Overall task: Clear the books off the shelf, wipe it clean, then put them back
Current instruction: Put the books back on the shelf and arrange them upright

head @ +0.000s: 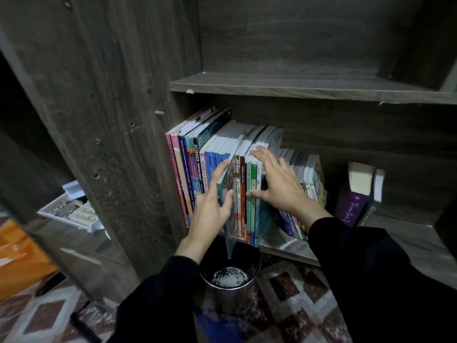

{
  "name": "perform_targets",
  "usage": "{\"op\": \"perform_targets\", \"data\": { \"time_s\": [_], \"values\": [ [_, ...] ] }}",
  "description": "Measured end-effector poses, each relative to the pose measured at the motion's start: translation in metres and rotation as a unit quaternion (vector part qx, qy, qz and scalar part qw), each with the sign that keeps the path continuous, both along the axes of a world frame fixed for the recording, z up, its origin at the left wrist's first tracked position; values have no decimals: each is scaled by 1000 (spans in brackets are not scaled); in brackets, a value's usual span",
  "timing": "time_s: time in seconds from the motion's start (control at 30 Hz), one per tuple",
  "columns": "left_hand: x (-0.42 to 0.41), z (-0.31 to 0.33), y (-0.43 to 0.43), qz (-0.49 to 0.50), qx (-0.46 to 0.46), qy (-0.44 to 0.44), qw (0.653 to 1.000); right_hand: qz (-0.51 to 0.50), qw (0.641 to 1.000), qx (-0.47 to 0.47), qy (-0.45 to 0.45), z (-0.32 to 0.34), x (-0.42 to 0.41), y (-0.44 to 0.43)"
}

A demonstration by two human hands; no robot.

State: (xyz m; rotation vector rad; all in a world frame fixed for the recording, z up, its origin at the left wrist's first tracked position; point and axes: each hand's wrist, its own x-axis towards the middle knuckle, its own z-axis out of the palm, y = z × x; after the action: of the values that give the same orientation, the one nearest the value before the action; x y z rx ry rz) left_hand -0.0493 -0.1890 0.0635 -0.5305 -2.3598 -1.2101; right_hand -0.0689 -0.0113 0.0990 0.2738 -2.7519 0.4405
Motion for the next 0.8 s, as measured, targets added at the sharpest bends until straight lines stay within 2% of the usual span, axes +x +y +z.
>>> {"op": "perform_targets", "data": {
  "time_s": [0.2, 0.33, 0.4, 0.5, 0.6, 0.67, 0.8],
  "values": [
    [30, 26, -18, -3, 9, -57, 998, -8, 999, 34, 1, 4, 1, 1],
    [54, 70, -44, 0, -36, -80, 996, 14, 996, 85, 9, 16, 2, 3],
    [64, 95, -56, 9, -83, -62, 995, 17, 997, 66, 21, 23, 2, 0],
    [75, 128, -72, 28, -105, -24, 994, 25, 998, 31, 42, 34, -4, -15],
    [78, 145, -80, 51, -97, 4, 994, 80, 994, 56, 42, 40, -17, -40],
    [75, 149, -80, 56, -92, 7, 994, 103, 991, 85, 0, 42, -24, -54],
    [67, 147, -79, 70, -73, -2, 995, 72, 984, 160, -36, 41, -31, -61]
  ]
}}
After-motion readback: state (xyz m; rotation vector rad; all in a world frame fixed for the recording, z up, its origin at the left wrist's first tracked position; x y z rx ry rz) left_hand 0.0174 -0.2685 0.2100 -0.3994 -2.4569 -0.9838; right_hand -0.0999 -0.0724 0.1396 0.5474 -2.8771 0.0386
